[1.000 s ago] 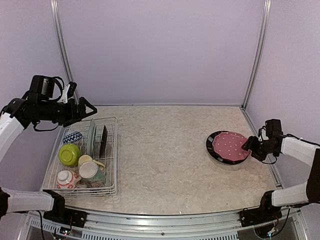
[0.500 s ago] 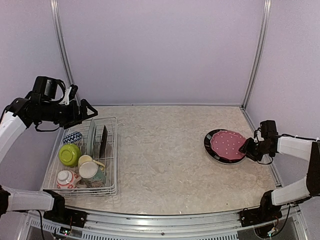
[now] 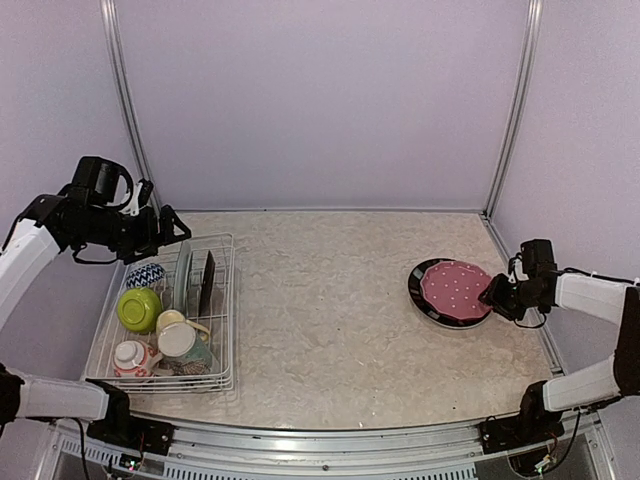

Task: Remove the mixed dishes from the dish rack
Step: Adjust the plate on the plate.

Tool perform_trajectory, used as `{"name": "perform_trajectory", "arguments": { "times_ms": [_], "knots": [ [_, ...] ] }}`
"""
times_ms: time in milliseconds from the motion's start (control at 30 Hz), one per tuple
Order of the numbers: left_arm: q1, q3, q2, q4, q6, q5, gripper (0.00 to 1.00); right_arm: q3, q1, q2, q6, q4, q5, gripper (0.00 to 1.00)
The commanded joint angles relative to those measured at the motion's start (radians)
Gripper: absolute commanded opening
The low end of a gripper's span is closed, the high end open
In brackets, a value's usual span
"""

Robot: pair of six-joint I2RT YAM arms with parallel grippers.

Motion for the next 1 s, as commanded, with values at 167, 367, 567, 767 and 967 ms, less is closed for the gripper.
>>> {"name": "perform_trajectory", "arguments": {
  "times_ms": [167,367,567,767,967],
  "knots": [
    [0.056,-0.059,0.051,-0.014,0.004,-0.033,0.99,0.017,0.025,-0.008,0.001,-0.001,0.026,0.47],
    [0.09,-0.058,0.131,-0.002,0.049,-0.062,0.9,0.009,0.025,-0.109,-0.022,-0.084,0.102,0.79],
    [0.09,-0.034,0.241,0.029,0.043,-0.052,0.71,0.022,0.025,-0.144,-0.029,-0.127,0.099,0.91],
    [0.039,0.018,0.329,0.016,0.035,-0.122,0.57,0.058,0.029,-0.151,-0.042,-0.179,0.117,0.94],
    [-0.018,0.046,0.386,-0.025,0.03,-0.28,0.39,0.079,0.035,-0.18,-0.044,-0.212,0.135,0.94]
  ]
}}
